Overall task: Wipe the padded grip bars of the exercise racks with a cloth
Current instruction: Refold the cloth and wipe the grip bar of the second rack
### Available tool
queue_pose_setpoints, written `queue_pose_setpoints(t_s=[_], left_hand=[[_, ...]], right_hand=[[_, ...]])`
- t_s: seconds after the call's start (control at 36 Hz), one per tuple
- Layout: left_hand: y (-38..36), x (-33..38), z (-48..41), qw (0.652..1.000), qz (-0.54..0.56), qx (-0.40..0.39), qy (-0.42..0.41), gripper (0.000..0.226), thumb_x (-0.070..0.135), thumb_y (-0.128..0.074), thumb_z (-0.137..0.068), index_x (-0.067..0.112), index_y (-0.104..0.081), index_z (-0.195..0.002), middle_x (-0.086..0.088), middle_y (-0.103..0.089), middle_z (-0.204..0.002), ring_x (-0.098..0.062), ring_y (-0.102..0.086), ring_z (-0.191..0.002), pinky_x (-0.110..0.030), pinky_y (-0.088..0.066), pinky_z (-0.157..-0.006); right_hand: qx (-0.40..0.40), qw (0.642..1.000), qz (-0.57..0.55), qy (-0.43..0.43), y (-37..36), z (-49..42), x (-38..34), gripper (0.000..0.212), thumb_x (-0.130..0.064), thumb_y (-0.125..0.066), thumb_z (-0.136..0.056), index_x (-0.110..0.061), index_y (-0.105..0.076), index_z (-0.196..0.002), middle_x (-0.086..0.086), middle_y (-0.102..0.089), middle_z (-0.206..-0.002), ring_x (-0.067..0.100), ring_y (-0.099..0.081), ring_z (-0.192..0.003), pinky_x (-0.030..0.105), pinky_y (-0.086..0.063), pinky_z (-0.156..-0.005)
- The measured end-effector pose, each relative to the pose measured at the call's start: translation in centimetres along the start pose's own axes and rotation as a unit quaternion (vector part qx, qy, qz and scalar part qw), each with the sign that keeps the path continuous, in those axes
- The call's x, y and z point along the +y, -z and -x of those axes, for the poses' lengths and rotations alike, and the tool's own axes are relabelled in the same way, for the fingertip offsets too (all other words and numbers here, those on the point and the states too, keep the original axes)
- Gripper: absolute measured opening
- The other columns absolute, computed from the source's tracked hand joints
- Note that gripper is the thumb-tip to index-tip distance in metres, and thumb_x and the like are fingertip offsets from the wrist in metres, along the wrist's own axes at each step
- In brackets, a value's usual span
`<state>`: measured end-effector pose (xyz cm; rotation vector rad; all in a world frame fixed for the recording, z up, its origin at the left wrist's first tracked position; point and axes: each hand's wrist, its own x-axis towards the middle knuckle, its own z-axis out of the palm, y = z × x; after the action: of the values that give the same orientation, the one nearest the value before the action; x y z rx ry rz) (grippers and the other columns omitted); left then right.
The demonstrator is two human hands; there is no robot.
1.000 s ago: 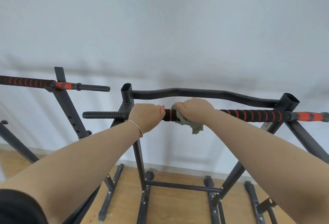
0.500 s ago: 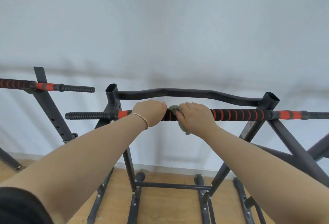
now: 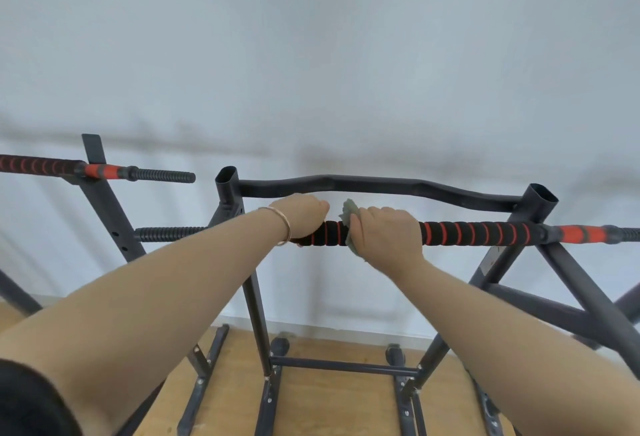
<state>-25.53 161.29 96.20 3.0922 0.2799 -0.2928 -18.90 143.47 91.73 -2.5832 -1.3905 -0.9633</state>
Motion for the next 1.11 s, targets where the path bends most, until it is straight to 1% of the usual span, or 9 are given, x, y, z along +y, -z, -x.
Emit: queue_pose_setpoints(t_s=[0.17,0.31,0.42,0.5,0.67,0.78,0.86,0.97,1.11], left_hand=[[-0.5,1.0,-0.8,0.963,0.234,-0.072,0.111,0.043,0.034,-0.024,-0.100,0.008,-0.055,-0.085,-0.008,-0.064,-0.053,-0.019,-0.054,-0.038,-0.023,-0.042,-0.046],[-1.5,0.4,-0.2,0.990,-0.121,0.072,-0.032,0.026,0.010,-0.056,-0.091,0.010,-0.045,-0.114,-0.002,-0.045,-0.070,-0.025,-0.055,-0.064,-0.035,-0.041,-0.049],[-2.9,0.7,0.7,0.967,-0.168,0.189,-0.025,0.015,0.020,-0.051,-0.091,0.014,-0.052,-0.105,0.001,-0.045,-0.068,-0.025,-0.052,-0.058,-0.032,-0.042,-0.050],[-3.3,0.7,0.8,0.960,-0.173,0.220,-0.022,0.013,0.023,-0.056,-0.090,0.017,-0.052,-0.101,0.002,-0.044,-0.071,-0.021,-0.049,-0.057,-0.031,-0.039,-0.050],[-2.4,0.6,0.4,0.961,-0.182,0.204,-0.037,0.012,0.018,-0.057,-0.088,0.018,-0.048,-0.096,0.005,-0.029,-0.063,-0.021,-0.049,-0.061,-0.031,-0.038,-0.050],[-0.7,2.1,-0.6,0.959,-0.190,0.201,-0.064,0.021,0.013,-0.056,-0.086,0.019,-0.036,-0.084,0.003,-0.038,-0.061,-0.022,-0.048,-0.059,-0.029,-0.029,-0.045],[-0.2,3.7,-1.8,0.973,-0.165,0.149,-0.062,0.021,0.012,-0.058,-0.088,0.017,-0.037,-0.089,0.000,-0.047,-0.068,-0.018,-0.048,-0.057,-0.031,-0.036,-0.045],[-0.6,4.2,-2.9,0.981,-0.164,0.086,-0.055,0.029,0.015,-0.059,-0.089,0.019,-0.032,-0.097,-0.001,-0.047,-0.075,-0.017,-0.046,-0.061,-0.031,-0.033,-0.045],[-1.8,4.2,-2.8,0.969,-0.192,0.150,-0.042,0.020,0.014,-0.056,-0.088,0.020,-0.042,-0.101,0.001,-0.043,-0.067,-0.022,-0.051,-0.063,-0.030,-0.027,-0.043]], right_hand=[[0.114,0.993,0.003,-0.019,-0.8,0.6,0.0,0.027,-0.024,-0.046,-0.095,-0.016,-0.058,-0.072,-0.001,-0.051,-0.054,0.022,-0.043,-0.045,0.030,-0.036,-0.046],[-0.200,0.979,0.037,-0.017,0.6,-2.9,0.6,0.024,-0.034,-0.050,-0.094,-0.025,-0.064,-0.111,-0.009,-0.044,-0.061,0.023,-0.052,-0.064,0.031,-0.042,-0.056],[-0.339,0.938,-0.072,-0.025,1.0,-5.4,2.0,0.035,-0.033,-0.032,-0.103,-0.012,-0.058,-0.092,-0.003,-0.052,-0.079,0.028,-0.058,-0.089,0.039,-0.045,-0.074],[-0.288,0.956,-0.025,0.057,1.4,-4.2,2.2,0.027,-0.032,-0.045,-0.099,-0.017,-0.053,-0.120,-0.004,-0.057,-0.082,0.026,-0.063,-0.087,0.035,-0.048,-0.069],[-0.077,0.992,0.062,0.078,2.0,0.9,6.7,0.009,-0.018,-0.062,-0.093,-0.009,-0.062,-0.093,0.007,-0.059,-0.079,0.030,-0.056,-0.071,0.038,-0.046,-0.057],[-0.003,1.000,-0.021,-0.014,1.7,2.4,7.1,0.046,-0.044,-0.042,-0.100,-0.007,-0.069,-0.095,0.008,-0.069,-0.096,0.031,-0.062,-0.094,0.044,-0.047,-0.090],[-0.007,0.998,-0.063,0.000,1.0,2.3,5.8,0.051,-0.043,-0.038,-0.098,-0.005,-0.067,-0.117,0.010,-0.068,-0.116,0.032,-0.062,-0.109,0.042,-0.043,-0.100],[-0.119,0.993,-0.020,-0.013,0.0,1.8,5.3,0.065,-0.045,-0.004,-0.098,-0.023,-0.059,-0.124,-0.005,-0.063,-0.100,0.020,-0.057,-0.088,0.034,-0.043,-0.079],[-0.130,0.989,0.068,0.015,-0.7,0.8,4.8,0.032,-0.035,-0.062,-0.082,-0.024,-0.065,-0.112,-0.006,-0.056,-0.074,0.021,-0.055,-0.062,0.028,-0.038,-0.050]])
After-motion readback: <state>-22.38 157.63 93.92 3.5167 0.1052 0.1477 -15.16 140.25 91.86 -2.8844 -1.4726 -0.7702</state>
